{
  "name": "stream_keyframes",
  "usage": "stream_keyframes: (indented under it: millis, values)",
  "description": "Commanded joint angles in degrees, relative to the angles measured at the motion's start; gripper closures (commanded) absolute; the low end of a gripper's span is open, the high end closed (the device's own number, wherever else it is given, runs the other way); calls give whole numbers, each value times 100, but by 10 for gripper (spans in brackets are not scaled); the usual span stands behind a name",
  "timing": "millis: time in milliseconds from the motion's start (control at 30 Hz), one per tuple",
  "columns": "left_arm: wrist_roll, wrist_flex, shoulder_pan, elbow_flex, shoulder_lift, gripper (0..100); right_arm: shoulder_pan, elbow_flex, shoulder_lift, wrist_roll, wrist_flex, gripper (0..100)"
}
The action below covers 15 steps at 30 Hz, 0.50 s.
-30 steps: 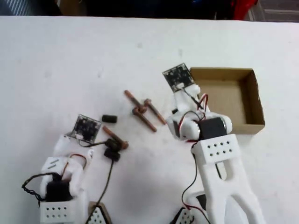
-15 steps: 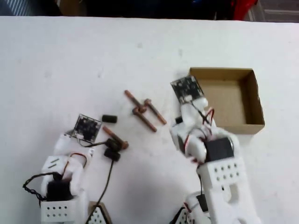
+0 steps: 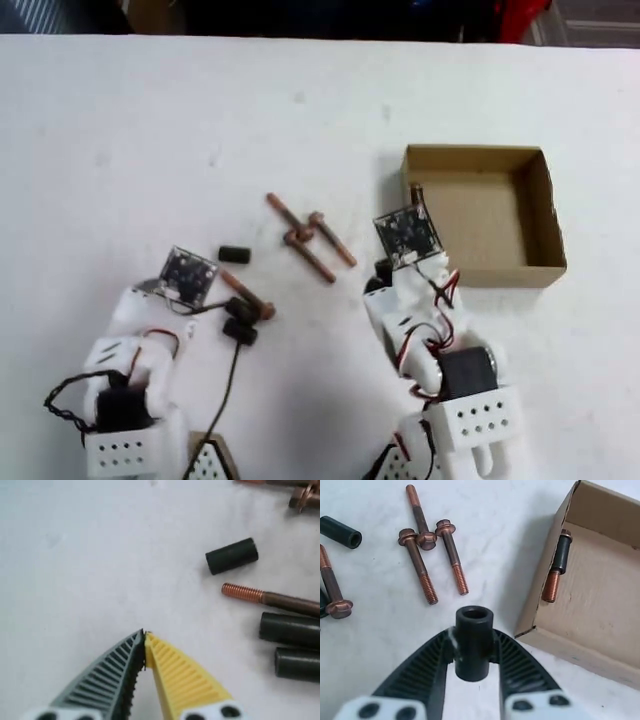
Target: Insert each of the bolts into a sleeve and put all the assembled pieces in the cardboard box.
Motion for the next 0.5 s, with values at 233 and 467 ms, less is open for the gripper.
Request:
stream_keyframes:
  millis: [233,467]
  values:
    - [-1389,352,-75,-949,-4,980,75,466,-119,-62,-804,981]
    - [-1477,923,-57,-1943,-4,980,75,554,-119,-53,-831,981]
